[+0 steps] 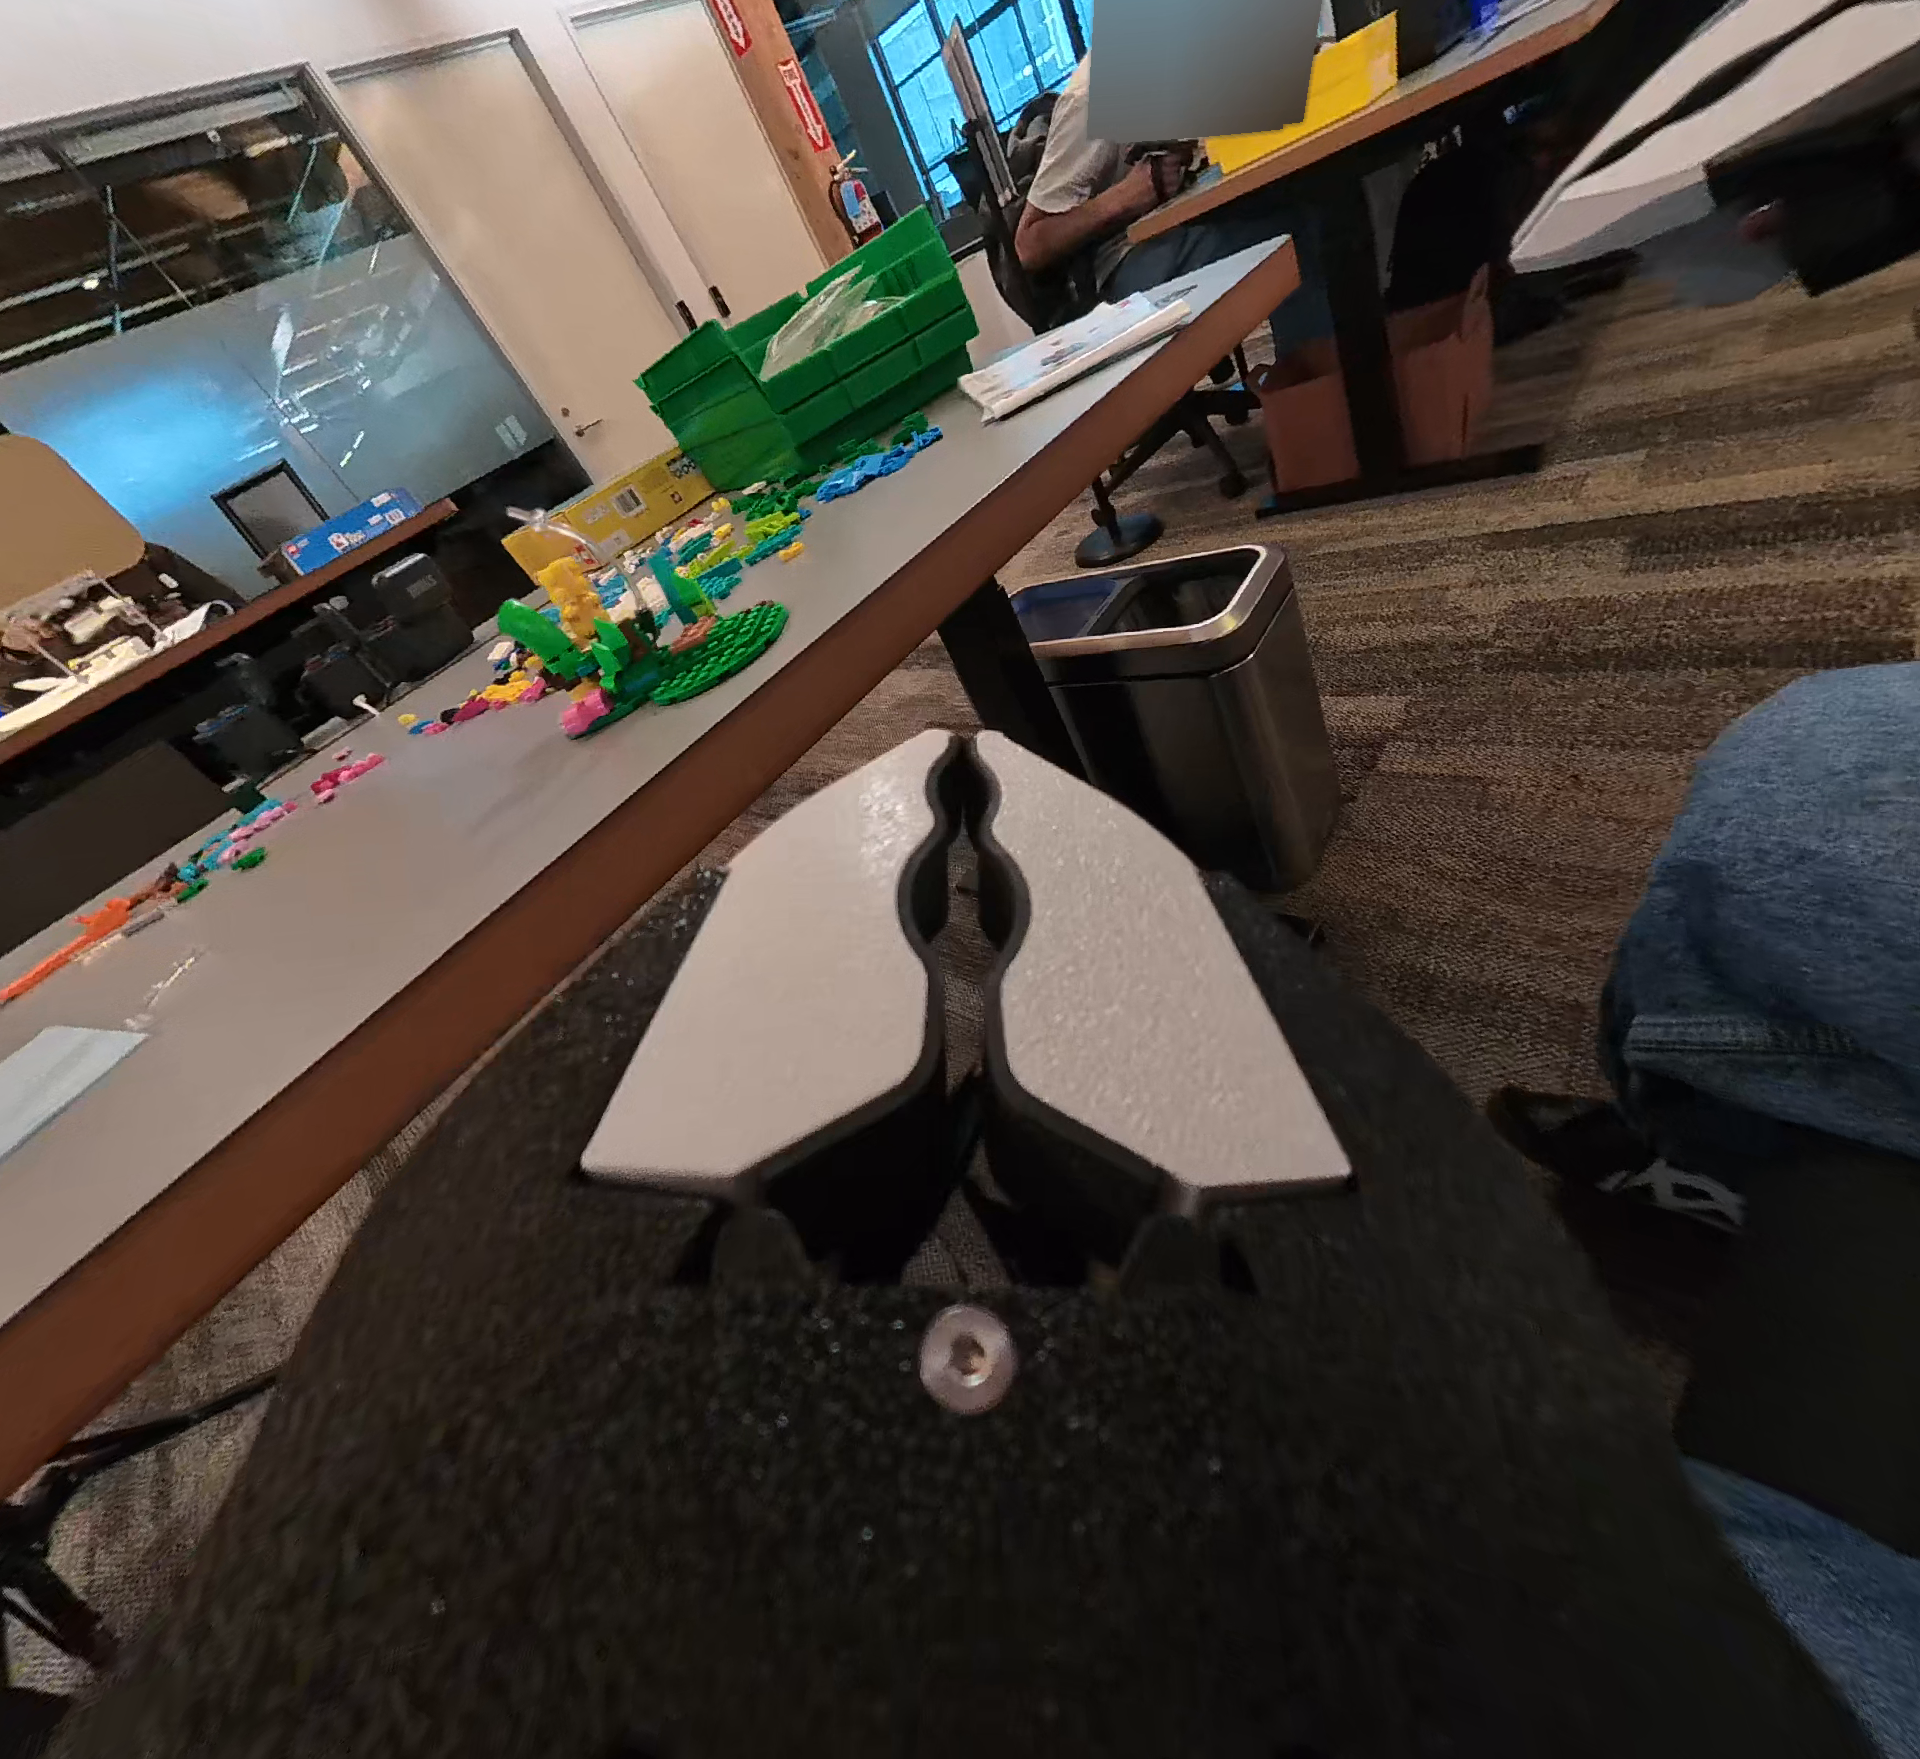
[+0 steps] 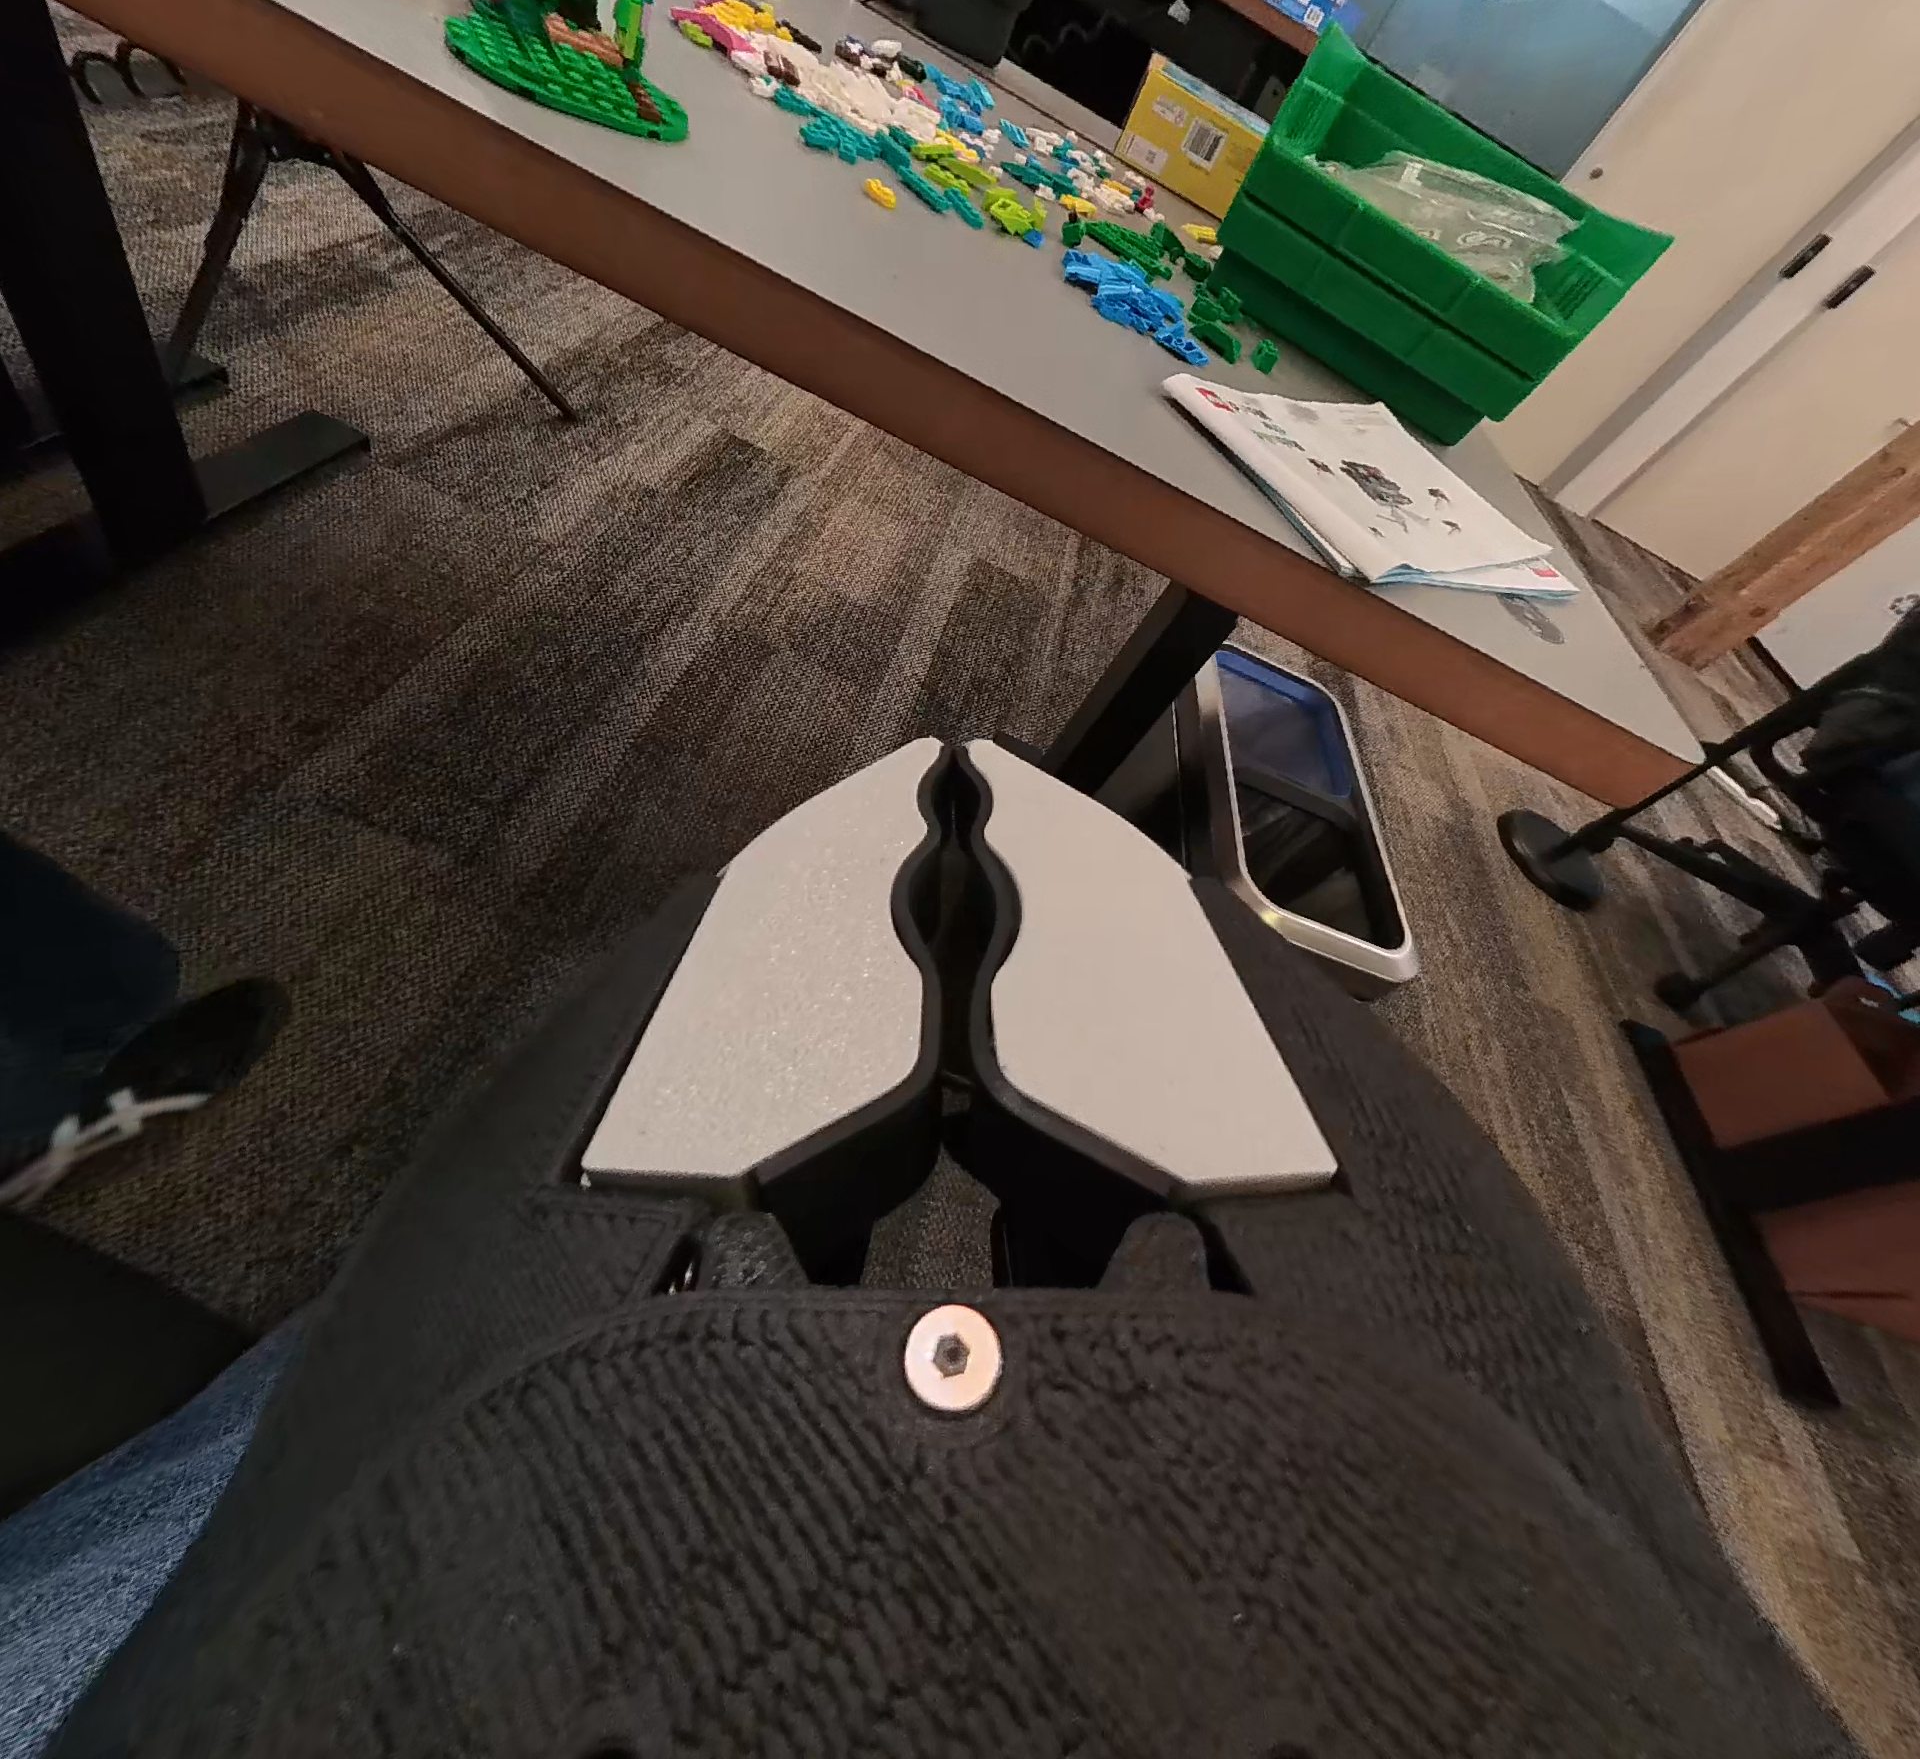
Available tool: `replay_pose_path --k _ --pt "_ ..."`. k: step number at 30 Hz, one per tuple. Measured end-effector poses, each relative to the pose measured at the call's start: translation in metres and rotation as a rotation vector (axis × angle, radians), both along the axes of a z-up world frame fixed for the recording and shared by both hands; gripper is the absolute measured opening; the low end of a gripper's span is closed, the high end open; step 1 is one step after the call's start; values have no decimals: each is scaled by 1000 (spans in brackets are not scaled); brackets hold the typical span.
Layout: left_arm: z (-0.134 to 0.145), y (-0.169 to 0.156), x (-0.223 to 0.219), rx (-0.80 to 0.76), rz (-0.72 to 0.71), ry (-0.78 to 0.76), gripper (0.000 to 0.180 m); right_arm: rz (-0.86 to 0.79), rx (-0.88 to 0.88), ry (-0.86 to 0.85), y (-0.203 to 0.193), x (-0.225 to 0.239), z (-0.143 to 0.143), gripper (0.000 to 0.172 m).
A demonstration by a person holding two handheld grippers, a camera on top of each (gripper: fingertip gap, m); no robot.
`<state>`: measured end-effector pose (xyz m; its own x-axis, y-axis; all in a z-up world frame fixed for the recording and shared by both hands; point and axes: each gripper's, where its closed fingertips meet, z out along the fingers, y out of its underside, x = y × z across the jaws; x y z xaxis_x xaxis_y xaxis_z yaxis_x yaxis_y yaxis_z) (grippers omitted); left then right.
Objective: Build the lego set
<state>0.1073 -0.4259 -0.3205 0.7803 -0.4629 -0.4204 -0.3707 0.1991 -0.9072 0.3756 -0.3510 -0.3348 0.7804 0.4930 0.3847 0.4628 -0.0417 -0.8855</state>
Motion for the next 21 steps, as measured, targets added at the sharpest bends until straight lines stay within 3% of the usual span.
replay_pose_path --k 21 --pt "-2 1 0 -6 -5 6 0 2 23 -26 0 1 1 0"
